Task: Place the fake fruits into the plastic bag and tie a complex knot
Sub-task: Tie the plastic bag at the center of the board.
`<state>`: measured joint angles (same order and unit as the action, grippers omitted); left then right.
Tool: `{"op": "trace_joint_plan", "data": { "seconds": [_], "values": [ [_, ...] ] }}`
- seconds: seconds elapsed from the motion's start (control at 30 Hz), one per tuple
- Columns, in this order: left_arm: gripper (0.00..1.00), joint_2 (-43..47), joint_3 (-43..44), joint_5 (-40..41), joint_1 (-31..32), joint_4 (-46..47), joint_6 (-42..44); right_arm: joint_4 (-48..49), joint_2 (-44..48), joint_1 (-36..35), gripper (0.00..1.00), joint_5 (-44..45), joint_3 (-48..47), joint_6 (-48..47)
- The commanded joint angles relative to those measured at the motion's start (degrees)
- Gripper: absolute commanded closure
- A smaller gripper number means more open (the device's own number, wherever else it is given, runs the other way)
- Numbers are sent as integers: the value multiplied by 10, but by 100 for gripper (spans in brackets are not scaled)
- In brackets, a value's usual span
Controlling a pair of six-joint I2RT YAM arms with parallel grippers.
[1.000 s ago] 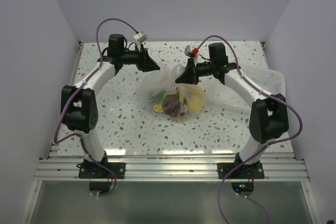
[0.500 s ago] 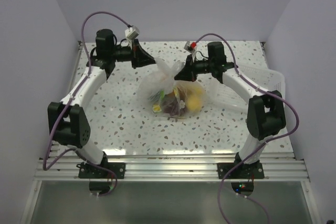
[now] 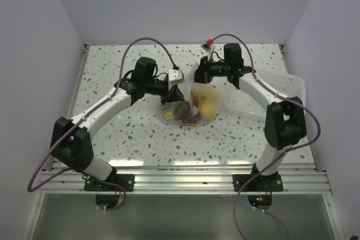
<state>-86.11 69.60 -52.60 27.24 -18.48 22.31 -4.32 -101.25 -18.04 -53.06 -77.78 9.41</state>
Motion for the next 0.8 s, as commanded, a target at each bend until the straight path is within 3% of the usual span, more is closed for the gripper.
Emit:
{"op": "trace_joint_plan", "data": {
  "seconds": [0.0, 0.17, 0.43, 0.6, 0.73, 0.77],
  "values": [
    [100, -17, -16, 109, 46, 56, 33, 33, 15, 0, 100, 16, -15, 42],
    [100, -47, -57, 216, 88, 142, -12, 36, 22, 0, 100, 16, -9, 62],
    [100, -100, -68, 432, 90, 252, -96, 40, 36, -1, 100, -7, 9, 87],
    [100, -123, -72, 464, 67, 311, -150, 36, 47, -1, 100, -35, 28, 102],
    [100, -113, -83, 415, 34, 345, -191, -33, 62, 2, 100, -66, 37, 42],
    [100, -106, -86, 405, 27, 348, -193, -52, 64, 3, 94, -66, 35, 26]
  ]
}}
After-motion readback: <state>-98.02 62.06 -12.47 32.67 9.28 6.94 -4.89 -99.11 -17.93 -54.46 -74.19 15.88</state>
